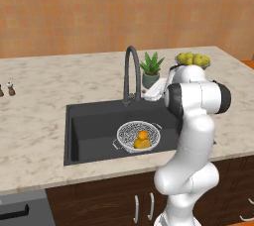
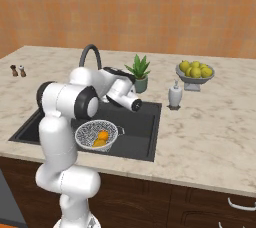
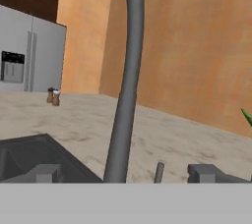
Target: Put the colander in the sink, put the orange, mango, mango in the colander, and turn on the sink faucet and pour water over the colander.
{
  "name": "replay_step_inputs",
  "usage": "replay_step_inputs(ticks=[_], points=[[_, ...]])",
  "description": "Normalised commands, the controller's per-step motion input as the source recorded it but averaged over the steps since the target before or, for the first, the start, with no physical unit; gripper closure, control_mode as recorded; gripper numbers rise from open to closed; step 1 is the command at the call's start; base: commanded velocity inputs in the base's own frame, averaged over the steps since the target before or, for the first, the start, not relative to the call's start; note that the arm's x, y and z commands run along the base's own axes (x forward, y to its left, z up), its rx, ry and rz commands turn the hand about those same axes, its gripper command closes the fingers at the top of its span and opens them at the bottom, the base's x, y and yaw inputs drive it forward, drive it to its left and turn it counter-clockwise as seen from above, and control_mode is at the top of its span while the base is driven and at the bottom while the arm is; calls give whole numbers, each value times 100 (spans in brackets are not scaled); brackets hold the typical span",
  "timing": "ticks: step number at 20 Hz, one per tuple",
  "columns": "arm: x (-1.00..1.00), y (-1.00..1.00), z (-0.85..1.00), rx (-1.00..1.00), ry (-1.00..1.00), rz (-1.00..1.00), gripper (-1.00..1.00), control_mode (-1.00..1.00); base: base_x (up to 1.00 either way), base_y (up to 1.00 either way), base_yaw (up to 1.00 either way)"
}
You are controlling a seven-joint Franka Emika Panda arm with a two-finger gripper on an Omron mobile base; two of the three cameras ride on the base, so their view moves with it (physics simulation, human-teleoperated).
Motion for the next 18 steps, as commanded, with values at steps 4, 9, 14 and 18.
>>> replay_step_inputs(ticks=[4, 9, 14, 18], points=[[28, 8, -10, 4, 0, 0, -100, -100, 0, 0, 0], [31, 11, -10, 2, 0, 0, -100, -100, 0, 0, 0], [40, 2, -19, 3, 1, 0, -100, -100, 0, 0, 0], [51, 0, -32, 2, 2, 0, -100, -100, 0, 0, 0]])
